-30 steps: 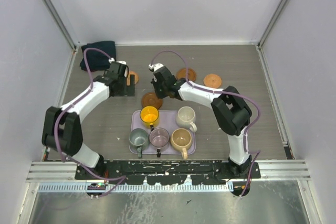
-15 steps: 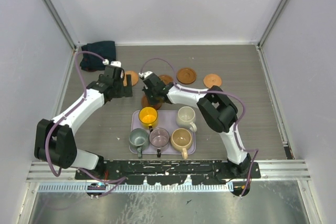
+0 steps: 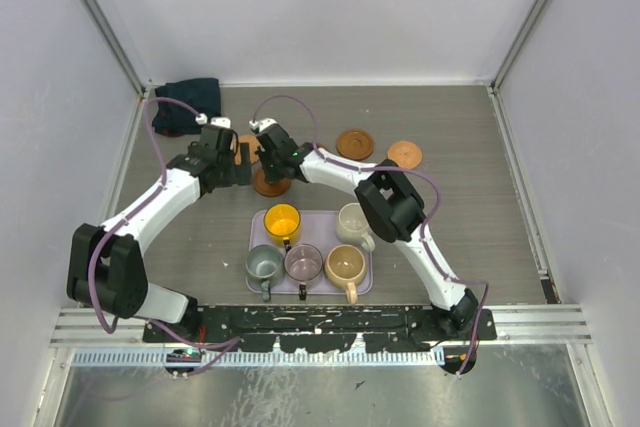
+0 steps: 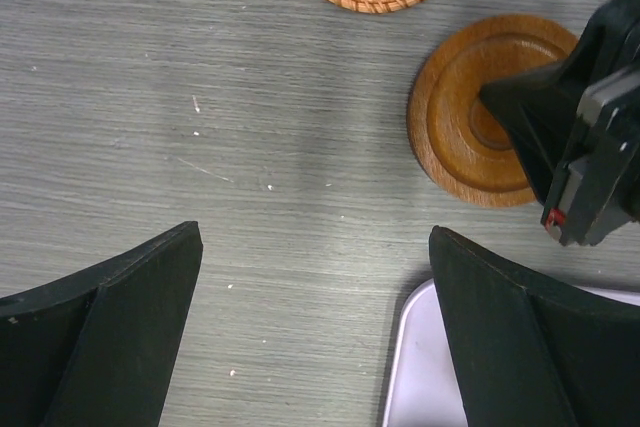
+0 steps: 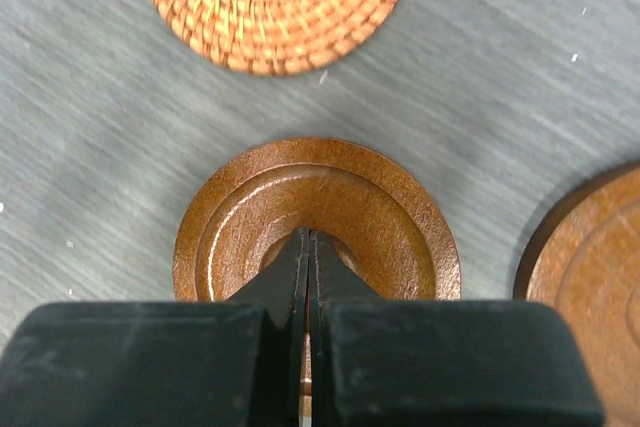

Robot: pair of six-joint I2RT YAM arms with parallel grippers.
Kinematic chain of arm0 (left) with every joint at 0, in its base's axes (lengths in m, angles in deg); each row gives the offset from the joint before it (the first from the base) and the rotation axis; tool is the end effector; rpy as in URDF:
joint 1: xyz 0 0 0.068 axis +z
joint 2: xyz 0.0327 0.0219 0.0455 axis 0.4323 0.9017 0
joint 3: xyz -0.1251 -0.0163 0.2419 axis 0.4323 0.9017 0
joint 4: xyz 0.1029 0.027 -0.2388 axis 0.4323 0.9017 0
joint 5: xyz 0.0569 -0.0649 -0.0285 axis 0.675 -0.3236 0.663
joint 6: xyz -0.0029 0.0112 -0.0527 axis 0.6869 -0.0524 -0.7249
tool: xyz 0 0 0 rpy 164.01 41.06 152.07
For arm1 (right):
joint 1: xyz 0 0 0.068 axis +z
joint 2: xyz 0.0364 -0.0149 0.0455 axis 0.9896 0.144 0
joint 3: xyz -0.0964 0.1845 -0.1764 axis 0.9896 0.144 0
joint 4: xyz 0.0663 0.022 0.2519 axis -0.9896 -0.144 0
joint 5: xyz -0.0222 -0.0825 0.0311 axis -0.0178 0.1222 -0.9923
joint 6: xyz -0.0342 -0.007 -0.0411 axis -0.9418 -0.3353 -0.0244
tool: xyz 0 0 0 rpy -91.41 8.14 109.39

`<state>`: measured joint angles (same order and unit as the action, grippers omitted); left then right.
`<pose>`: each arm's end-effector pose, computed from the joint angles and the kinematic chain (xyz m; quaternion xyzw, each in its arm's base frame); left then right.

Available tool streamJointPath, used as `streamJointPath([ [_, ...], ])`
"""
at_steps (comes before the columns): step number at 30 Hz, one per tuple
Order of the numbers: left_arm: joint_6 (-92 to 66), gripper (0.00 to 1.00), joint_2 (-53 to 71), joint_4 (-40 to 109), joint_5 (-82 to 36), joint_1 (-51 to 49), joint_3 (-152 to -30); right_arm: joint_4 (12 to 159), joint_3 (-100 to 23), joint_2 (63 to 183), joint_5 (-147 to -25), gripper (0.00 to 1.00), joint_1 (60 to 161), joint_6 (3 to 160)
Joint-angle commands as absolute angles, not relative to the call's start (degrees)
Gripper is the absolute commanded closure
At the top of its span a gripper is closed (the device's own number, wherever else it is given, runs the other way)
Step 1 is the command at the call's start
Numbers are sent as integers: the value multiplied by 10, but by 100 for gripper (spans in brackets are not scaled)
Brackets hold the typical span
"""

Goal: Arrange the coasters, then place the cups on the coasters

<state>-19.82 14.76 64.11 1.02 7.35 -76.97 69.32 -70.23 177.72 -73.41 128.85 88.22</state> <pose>0.2855 -0.0843 0.2514 -0.0437 0.9323 0.0158 0.3587 0.3631 0.3864 0.1558 -0.2522 0.8889 0.1552 0.3495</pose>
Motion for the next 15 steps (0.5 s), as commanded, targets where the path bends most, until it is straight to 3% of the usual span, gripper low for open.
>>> streamJointPath([
  [1, -197, 2, 157, 615, 21, 76, -776, 649, -729, 1842, -725, 98, 1256, 883],
  [15, -196, 2, 197, 608, 18, 76, -787, 689, -772, 1876, -733, 97, 1163, 908],
])
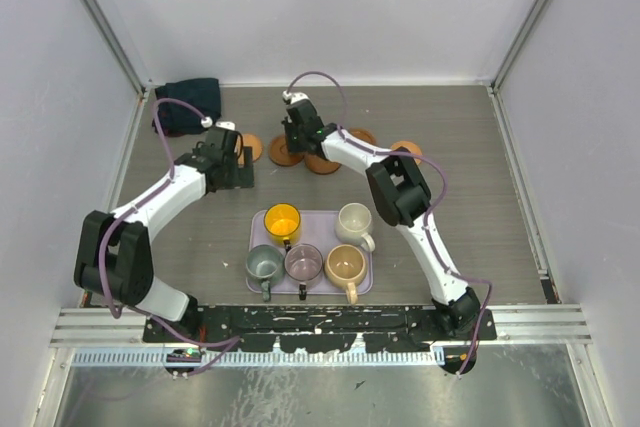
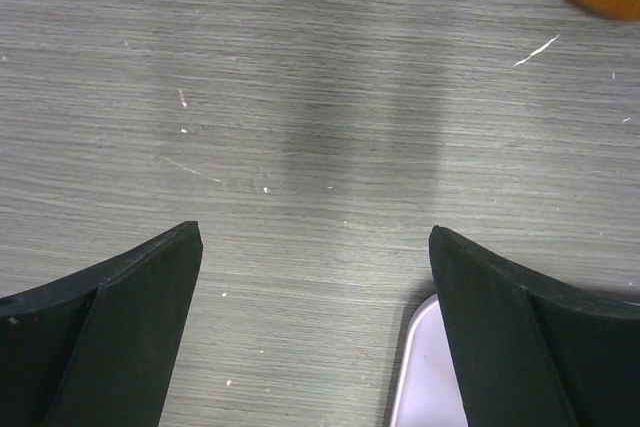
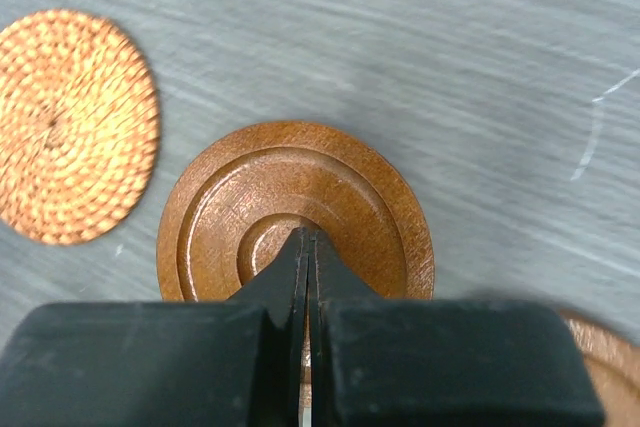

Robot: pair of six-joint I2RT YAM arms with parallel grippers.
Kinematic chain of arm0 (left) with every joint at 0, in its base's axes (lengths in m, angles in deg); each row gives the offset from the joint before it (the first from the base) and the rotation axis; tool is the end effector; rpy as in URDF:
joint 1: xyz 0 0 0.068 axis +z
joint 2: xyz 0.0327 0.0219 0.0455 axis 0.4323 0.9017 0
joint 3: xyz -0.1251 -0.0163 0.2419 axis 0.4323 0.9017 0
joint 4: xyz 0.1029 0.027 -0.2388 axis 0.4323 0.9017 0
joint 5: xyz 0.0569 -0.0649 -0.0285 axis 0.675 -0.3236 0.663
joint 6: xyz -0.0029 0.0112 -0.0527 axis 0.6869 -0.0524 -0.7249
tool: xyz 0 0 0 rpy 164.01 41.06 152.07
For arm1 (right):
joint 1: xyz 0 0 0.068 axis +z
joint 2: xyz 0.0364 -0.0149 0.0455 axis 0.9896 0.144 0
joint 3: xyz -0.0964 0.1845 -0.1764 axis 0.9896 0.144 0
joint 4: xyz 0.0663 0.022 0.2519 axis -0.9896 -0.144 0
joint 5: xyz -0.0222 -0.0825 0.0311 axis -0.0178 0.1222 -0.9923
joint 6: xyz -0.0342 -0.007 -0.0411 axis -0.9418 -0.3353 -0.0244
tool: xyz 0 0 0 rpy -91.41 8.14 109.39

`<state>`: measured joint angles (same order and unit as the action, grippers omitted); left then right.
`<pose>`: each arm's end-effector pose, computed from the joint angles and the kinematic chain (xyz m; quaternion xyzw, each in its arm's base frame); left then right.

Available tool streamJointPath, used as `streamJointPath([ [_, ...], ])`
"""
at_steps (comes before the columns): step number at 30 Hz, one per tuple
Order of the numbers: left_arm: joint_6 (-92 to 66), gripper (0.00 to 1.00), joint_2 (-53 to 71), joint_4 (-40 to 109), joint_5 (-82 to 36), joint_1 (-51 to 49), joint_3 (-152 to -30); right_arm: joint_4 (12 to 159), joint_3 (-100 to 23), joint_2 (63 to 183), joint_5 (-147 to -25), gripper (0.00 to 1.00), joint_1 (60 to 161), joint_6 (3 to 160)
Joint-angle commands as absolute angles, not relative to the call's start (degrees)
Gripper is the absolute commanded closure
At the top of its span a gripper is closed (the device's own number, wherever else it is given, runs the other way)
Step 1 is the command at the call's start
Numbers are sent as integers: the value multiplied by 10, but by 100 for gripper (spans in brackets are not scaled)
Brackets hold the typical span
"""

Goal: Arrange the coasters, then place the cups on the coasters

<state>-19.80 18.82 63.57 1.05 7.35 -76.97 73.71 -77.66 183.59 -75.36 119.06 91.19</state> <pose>0.2949 -0.0873 0.2320 -0.0396 0.9421 0.0264 0.3318 0.4444 0.3365 0.1505 -0.1531 0.8904 0.1702 0.3933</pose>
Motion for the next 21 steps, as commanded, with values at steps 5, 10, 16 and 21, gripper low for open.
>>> streamJointPath([
  [5, -196, 2, 209, 610, 21, 76, -792, 706, -770, 1877, -764, 96, 1159, 894],
  [10, -196, 2, 219, 605, 20, 76, -796, 716, -763, 1876, -816, 94, 1162, 886],
  [16, -198, 2, 229, 604, 23, 76, -799, 699, -758, 1873, -823, 94, 1188, 859],
  [21, -201, 2, 230, 605, 28, 75, -802, 697, -733, 1860, -816, 95, 1202, 858],
])
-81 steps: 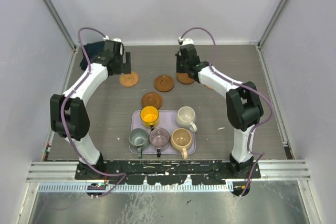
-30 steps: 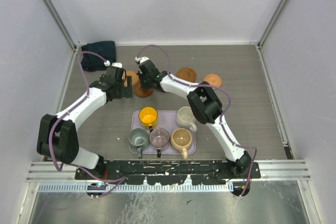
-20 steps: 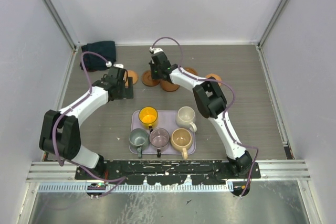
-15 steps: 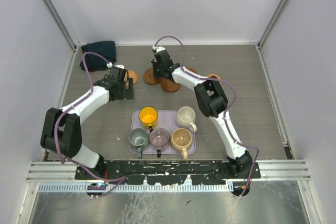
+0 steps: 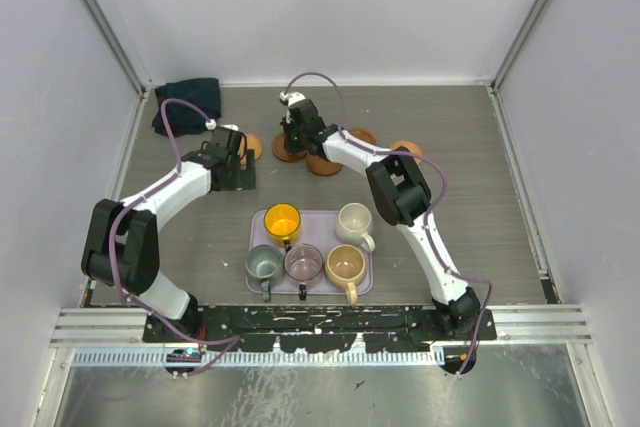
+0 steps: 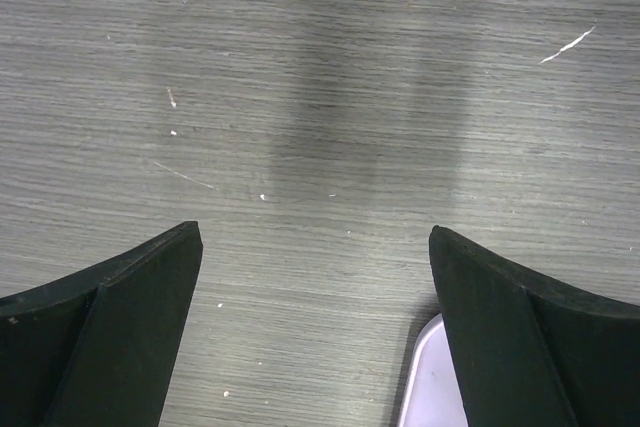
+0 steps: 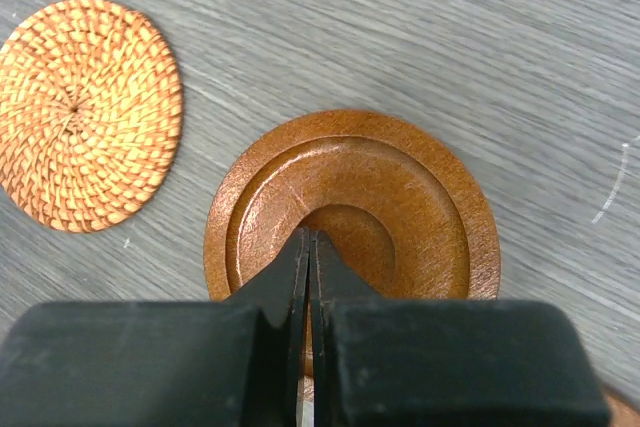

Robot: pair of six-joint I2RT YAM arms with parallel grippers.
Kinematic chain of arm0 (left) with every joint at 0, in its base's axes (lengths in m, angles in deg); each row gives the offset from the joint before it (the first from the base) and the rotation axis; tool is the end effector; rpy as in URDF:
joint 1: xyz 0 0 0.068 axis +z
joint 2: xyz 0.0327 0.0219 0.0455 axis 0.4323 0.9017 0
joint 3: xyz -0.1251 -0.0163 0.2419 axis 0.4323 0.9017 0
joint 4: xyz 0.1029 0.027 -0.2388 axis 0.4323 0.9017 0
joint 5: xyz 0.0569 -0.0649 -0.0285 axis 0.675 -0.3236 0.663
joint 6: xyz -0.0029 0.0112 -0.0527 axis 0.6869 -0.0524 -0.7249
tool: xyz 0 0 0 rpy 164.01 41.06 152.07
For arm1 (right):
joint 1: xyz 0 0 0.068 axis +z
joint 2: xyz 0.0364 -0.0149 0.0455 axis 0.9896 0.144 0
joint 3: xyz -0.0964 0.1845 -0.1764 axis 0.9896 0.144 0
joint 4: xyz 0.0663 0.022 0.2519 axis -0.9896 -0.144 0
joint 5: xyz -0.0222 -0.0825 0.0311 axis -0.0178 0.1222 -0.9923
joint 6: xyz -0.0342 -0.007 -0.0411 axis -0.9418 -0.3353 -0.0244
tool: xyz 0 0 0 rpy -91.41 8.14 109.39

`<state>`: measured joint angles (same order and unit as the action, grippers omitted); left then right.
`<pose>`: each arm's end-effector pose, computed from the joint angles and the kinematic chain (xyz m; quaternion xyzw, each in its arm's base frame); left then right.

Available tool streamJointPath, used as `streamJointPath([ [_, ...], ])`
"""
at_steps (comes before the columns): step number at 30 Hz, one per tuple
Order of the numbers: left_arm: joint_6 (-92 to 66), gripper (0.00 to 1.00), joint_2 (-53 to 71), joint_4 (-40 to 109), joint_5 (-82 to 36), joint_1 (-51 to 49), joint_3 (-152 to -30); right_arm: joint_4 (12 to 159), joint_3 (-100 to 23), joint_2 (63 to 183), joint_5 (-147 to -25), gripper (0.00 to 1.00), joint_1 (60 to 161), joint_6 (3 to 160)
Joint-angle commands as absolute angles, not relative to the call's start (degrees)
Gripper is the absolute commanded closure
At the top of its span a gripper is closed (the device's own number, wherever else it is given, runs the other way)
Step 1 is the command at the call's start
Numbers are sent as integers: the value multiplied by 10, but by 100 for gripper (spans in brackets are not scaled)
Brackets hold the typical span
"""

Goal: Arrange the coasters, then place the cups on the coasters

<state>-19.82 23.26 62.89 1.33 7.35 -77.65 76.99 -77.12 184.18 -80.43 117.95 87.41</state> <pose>0.3057 -0.0907 0.2136 -0.0370 0.9497 0.0375 0.3086 0.4514 0.3322 0.1467 -0.1910 0.8749 0.1966 0.3993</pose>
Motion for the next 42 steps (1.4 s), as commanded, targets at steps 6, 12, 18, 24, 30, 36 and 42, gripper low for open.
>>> streamJointPath([
  [6, -202, 2, 222, 605, 33, 76, -799, 691, -742, 1868, -821, 95, 1211, 858],
  [12, -202, 2, 220, 607, 38, 76, -799, 682, -759, 1877, -825, 95, 1218, 856],
  [18, -203, 2, 224, 608, 39, 76, -799, 676, -762, 1873, -826, 95, 1231, 850],
  [24, -204, 2, 226, 609, 39, 76, -798, 676, -763, 1875, -799, 95, 1234, 849],
  [30, -202, 2, 227, 610, 44, 76, -795, 686, -766, 1870, -739, 95, 1229, 852],
  [36, -201, 2, 224, 609, 46, 76, -794, 725, -770, 1836, -711, 95, 1216, 842],
  [42, -203, 2, 211, 604, 41, 76, -790, 773, -780, 1757, -686, 95, 1215, 804],
])
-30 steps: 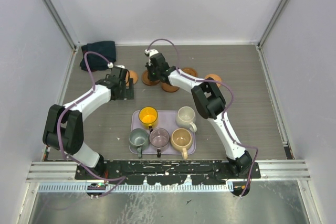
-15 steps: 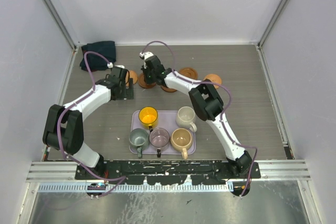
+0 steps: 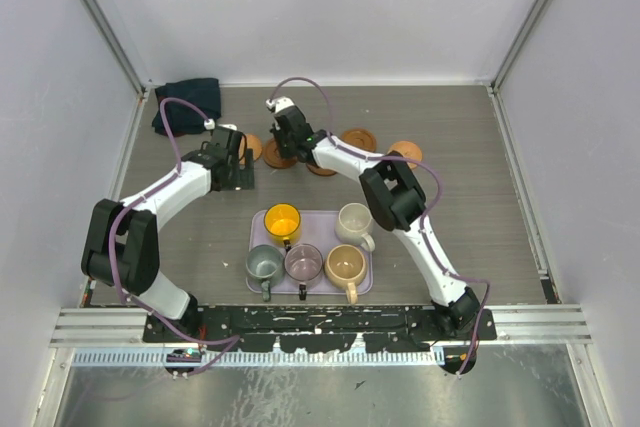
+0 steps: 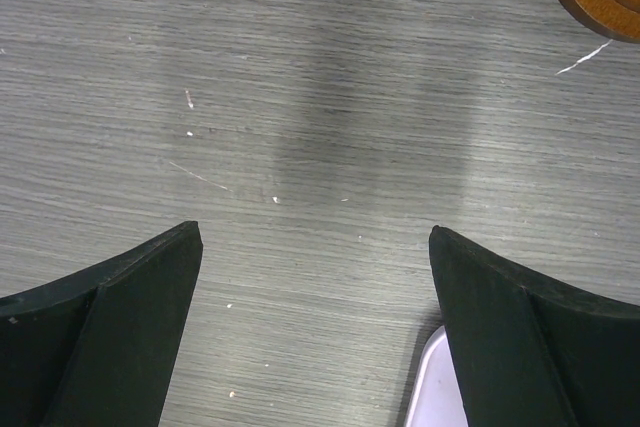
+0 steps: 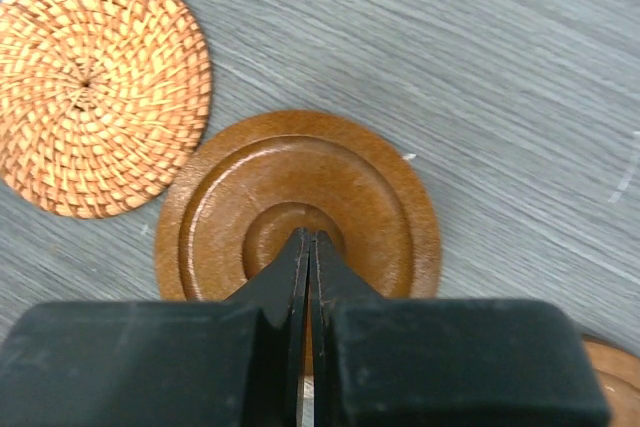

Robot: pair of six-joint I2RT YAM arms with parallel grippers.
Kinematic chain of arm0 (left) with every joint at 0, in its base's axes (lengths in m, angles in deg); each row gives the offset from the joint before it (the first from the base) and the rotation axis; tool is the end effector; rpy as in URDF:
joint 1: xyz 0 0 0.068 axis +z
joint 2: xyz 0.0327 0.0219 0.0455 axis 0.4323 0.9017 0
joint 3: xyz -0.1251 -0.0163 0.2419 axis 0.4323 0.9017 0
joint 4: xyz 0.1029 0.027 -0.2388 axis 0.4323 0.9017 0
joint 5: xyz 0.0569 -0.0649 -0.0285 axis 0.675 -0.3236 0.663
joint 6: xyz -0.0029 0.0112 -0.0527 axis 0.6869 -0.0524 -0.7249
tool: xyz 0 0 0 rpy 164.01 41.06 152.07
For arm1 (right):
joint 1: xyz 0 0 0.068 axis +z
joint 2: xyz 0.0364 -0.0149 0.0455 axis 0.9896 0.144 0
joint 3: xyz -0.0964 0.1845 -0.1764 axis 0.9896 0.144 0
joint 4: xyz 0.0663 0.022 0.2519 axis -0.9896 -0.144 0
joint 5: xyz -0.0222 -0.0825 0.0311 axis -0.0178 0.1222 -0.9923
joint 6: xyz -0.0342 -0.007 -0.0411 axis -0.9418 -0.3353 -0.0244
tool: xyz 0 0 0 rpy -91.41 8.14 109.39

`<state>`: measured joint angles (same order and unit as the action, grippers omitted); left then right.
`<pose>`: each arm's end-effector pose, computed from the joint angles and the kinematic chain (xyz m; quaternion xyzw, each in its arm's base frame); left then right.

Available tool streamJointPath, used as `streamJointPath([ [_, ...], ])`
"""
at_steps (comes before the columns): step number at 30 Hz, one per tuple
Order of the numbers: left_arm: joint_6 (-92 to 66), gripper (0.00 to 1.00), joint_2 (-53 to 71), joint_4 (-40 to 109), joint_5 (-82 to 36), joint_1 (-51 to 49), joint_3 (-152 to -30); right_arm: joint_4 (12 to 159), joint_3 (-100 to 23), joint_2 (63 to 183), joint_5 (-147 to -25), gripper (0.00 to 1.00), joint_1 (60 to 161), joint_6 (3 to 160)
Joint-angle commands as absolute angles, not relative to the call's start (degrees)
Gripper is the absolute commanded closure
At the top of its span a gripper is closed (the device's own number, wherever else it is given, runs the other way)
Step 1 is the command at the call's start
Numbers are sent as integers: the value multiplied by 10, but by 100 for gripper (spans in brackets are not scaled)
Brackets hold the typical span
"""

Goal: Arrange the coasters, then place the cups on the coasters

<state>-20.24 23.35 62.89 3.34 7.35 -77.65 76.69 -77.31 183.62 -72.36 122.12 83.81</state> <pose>0.3061 -0.0896 0.2135 -0.0453 0.9473 0.0526 0.3126 0.4290 0.3600 0.1528 -0.2187 0.8657 0.1425 0.4272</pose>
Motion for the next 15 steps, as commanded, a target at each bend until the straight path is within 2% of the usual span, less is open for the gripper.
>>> streamJointPath([
  [1, -202, 2, 207, 604, 41, 76, -789, 781, -773, 1742, -681, 95, 1215, 800],
  [7, -201, 2, 181, 607, 36, 75, -784, 756, -708, 1660, -602, 96, 1215, 799],
  [15, -201, 2, 159, 588, 3, 76, -772, 744, -521, 1561, -527, 99, 1204, 825],
])
